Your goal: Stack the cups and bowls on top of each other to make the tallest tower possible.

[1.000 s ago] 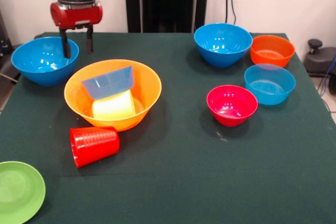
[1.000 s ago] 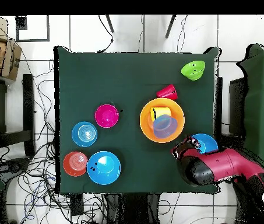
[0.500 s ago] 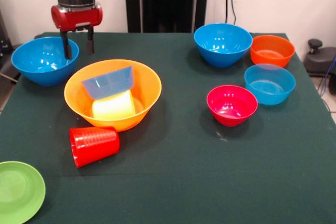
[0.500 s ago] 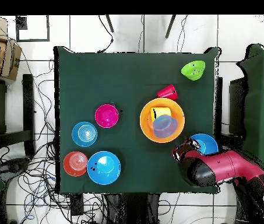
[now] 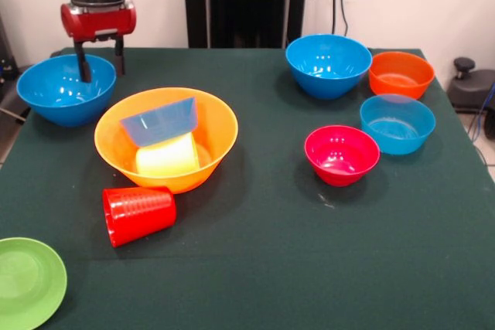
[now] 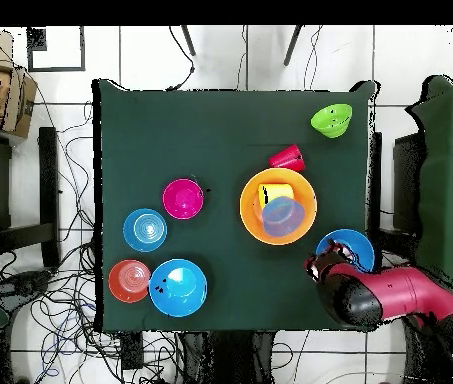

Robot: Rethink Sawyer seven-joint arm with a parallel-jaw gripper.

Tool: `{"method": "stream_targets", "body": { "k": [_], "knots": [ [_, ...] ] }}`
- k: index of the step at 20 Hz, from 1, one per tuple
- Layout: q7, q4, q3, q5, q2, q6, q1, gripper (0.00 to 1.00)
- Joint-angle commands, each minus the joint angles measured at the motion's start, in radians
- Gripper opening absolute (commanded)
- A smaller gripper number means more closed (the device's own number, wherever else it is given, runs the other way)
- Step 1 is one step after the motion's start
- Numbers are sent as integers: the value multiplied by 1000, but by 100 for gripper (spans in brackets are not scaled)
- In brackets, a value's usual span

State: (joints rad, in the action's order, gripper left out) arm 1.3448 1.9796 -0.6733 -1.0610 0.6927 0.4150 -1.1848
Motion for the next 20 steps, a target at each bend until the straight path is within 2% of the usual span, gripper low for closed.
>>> {"method": "stream_targets", "body": {
  "k": [1,5,12,20],
  "knots": [
    [-9,-1,24,-5,-22,3,26,100],
    [34,12,45,-18,3,-7,58,100],
    [73,12,82,-49,4,-35,100,100],
    [91,31,118,-38,22,-63,129,100]
  ]
}}
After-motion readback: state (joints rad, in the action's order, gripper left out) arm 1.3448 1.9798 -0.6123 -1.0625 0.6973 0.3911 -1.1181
